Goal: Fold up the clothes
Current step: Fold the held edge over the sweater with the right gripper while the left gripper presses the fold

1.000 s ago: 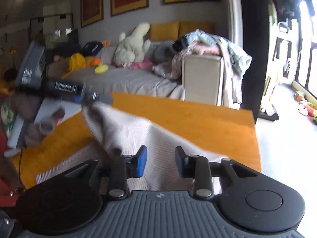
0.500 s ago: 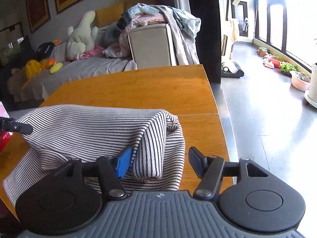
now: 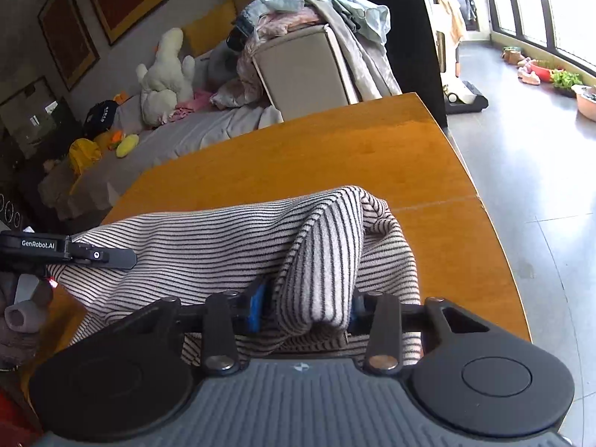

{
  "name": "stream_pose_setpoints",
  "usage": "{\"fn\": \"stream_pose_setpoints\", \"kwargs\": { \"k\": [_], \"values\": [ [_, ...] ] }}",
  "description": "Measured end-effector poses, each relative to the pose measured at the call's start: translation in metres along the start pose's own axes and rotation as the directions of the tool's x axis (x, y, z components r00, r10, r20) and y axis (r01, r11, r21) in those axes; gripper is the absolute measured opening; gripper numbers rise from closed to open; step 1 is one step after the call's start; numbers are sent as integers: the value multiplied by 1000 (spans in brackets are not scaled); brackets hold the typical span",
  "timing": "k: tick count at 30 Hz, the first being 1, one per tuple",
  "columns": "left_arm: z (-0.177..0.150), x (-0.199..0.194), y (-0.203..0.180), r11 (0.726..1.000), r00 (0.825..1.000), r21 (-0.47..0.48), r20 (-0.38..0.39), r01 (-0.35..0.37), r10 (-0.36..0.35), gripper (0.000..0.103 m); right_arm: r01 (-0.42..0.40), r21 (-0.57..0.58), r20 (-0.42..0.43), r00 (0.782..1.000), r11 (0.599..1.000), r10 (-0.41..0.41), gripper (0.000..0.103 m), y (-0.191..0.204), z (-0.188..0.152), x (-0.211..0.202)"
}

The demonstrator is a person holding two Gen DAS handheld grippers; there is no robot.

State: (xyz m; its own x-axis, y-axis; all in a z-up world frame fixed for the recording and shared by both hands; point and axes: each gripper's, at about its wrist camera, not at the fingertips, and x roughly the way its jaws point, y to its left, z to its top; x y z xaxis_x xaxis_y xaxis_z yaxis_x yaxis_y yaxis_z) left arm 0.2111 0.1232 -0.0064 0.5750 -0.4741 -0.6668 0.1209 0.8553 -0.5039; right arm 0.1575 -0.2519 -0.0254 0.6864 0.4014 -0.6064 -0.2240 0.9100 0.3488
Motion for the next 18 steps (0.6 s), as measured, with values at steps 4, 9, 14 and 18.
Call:
{"fn": "stream_pose_setpoints", "kwargs": {
  "k": [4,9,14,18],
  "values": [
    [46,11,4,999,997,-6,53,-52,53,44,15,3,48,999,1000,-15,25,-2,48,38],
    [46,-23,-19,998,994,52,102,-34,28,44,-9,-54,134,991,999,16,21,11,71,13],
    [-1,-35,-31,996,999,85,50,4,-8,45,11,-40,106,994,999,-7,21,3,43,2],
    [-39,-21,-26,996,1000,90,-20,-16,18,50,28,-30,82,996,999,-25,21,-3,21,-7]
  ]
}}
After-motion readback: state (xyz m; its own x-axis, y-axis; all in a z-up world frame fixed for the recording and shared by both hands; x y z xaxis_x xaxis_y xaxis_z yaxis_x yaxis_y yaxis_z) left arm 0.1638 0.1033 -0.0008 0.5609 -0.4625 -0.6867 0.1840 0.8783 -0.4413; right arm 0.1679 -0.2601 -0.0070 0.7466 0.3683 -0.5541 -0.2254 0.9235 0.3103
